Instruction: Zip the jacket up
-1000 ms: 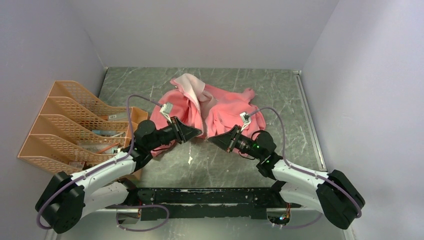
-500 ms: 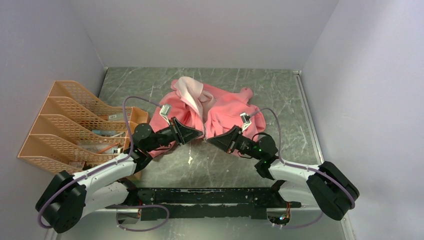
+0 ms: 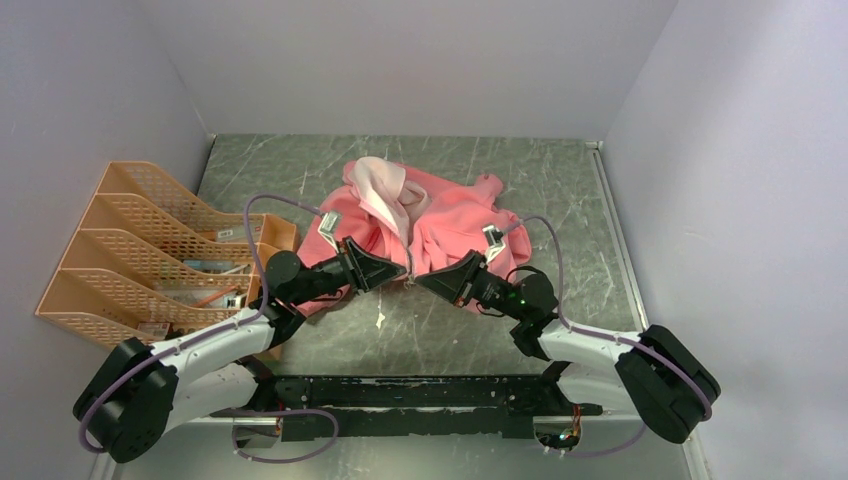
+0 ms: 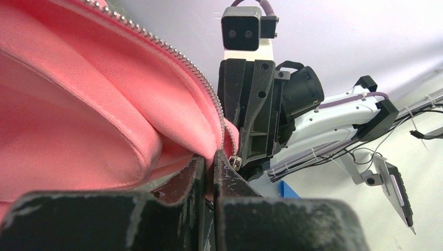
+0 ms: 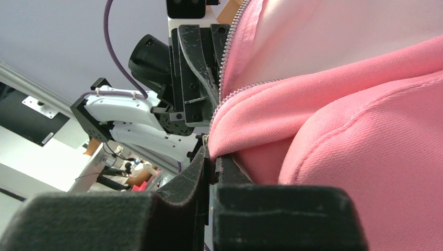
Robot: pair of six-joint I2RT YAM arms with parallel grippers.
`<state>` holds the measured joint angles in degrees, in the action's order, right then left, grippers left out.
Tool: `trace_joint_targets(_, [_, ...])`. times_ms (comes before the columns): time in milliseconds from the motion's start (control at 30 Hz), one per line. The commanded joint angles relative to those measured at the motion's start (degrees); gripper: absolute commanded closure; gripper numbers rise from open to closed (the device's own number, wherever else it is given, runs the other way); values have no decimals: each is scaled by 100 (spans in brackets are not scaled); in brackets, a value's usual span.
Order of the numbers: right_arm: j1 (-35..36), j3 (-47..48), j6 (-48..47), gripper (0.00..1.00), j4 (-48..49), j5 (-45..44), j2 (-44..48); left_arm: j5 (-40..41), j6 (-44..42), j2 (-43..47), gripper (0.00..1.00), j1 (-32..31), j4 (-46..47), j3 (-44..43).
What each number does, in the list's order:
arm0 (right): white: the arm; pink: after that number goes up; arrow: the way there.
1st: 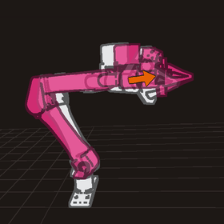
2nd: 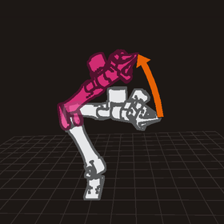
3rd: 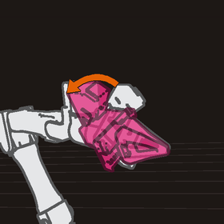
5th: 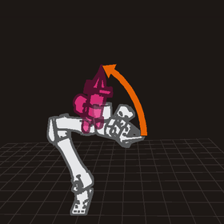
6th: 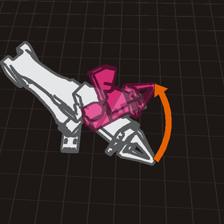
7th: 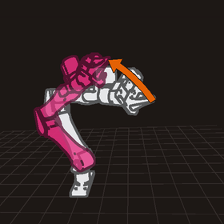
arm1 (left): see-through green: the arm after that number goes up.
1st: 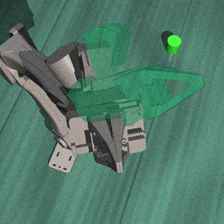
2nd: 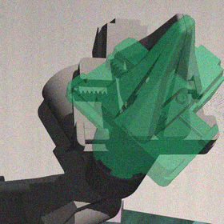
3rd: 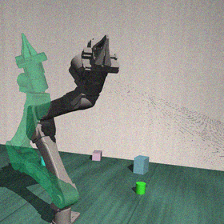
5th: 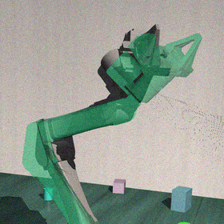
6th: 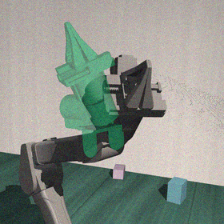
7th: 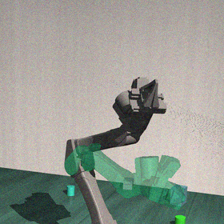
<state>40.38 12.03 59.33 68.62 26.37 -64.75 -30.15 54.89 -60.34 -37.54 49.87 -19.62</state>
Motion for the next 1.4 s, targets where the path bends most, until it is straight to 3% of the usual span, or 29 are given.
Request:
trace_joint_targets(0, [-13, -76, -14, 100, 165, 26, 114, -205, 36, 167, 92, 19, 597, 46])
trace_joint_targets(1367, [-13, -90, 134, 100, 653, 216, -79, -367, 144, -40, 92, 19, 1014, 100])
